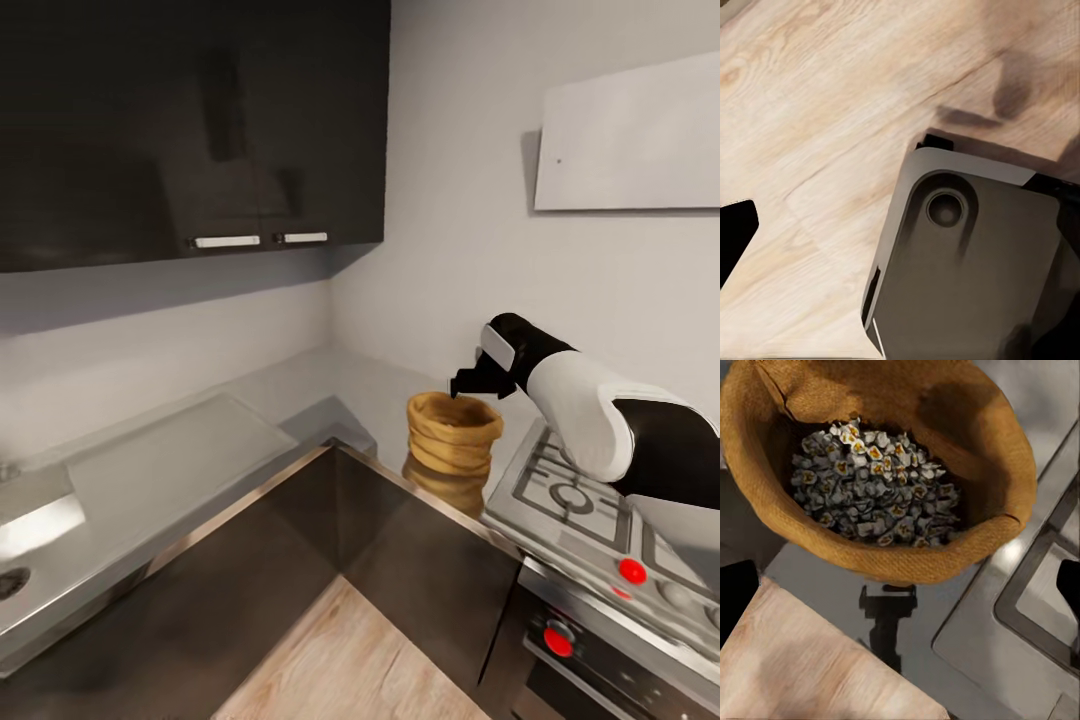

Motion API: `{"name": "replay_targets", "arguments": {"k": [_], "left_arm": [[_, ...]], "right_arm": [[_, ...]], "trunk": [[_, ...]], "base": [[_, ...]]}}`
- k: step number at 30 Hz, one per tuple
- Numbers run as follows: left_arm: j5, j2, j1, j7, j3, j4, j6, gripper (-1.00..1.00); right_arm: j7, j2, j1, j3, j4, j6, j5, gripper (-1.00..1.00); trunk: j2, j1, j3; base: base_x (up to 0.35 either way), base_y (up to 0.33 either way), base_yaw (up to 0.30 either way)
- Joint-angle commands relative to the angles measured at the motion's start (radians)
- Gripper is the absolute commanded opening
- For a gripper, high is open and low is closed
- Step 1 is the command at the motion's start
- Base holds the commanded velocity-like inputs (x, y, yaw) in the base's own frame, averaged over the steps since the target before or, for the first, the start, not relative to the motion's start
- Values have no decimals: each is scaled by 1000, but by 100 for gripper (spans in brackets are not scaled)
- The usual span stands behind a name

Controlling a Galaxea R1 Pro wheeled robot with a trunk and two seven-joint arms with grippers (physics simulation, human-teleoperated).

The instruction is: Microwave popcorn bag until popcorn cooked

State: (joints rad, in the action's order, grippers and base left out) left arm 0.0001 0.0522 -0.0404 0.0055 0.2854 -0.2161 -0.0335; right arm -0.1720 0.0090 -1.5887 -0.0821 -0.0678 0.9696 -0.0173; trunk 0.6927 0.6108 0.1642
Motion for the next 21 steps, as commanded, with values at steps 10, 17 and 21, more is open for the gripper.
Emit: {"name": "replay_targets", "arguments": {"k": [10,17,21], "left_arm": [[0,0,-1,1,1,1,-5,100],[0,0,-1,1,1,1,-4,100],[0,0,-1,1,1,1,-3,100]], "right_arm": [[-9,0,-1,-10,-1,1,-3,100],[-9,-1,-1,-10,0,1,-3,100],[-10,-10,-1,-9,0,2,-2,100]], "trunk": [[1,0,4],[1,0,4],[1,0,4]], "base": [[222,-131,123],[129,-117,-5],[7,-6,-35]]}}
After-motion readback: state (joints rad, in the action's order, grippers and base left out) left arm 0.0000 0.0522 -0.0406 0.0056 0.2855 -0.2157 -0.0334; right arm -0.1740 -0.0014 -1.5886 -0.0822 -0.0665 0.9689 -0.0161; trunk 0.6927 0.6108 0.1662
